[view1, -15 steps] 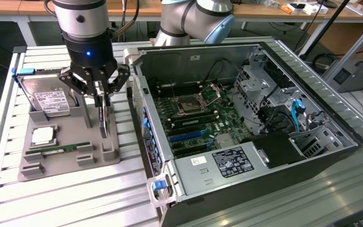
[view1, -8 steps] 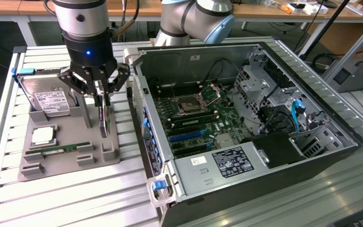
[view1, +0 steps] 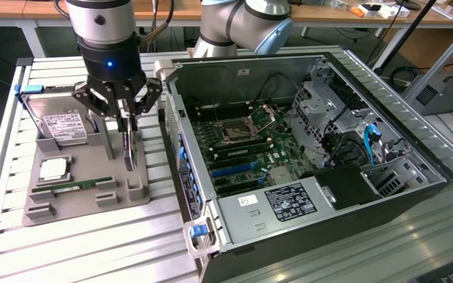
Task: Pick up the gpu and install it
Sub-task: 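Pick up the gpu and move the gpu toward the slot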
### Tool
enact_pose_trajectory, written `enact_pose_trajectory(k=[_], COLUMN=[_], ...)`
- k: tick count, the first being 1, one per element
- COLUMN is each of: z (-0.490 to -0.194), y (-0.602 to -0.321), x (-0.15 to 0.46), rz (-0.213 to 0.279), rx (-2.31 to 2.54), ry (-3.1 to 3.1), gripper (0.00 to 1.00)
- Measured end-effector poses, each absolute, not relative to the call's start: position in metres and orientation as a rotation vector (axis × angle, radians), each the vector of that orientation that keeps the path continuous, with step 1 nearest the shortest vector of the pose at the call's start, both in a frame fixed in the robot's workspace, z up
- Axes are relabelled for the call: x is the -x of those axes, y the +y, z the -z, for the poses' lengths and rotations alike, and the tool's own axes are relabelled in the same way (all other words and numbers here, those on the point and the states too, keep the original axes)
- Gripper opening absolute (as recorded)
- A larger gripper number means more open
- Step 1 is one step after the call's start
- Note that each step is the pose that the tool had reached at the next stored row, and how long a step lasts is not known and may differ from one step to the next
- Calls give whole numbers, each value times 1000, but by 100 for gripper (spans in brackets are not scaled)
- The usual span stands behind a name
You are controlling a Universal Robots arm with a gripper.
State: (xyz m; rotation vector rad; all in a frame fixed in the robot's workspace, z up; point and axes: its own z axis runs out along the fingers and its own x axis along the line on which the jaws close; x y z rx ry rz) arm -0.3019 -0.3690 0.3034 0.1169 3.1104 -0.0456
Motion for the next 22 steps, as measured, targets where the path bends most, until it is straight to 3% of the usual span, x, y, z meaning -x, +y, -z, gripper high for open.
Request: enact_pose_trajectory(k=[22], z=[-308], y=[-369], x=[302], rz=[46], rx=[-117], ry=[3110], gripper=[27])
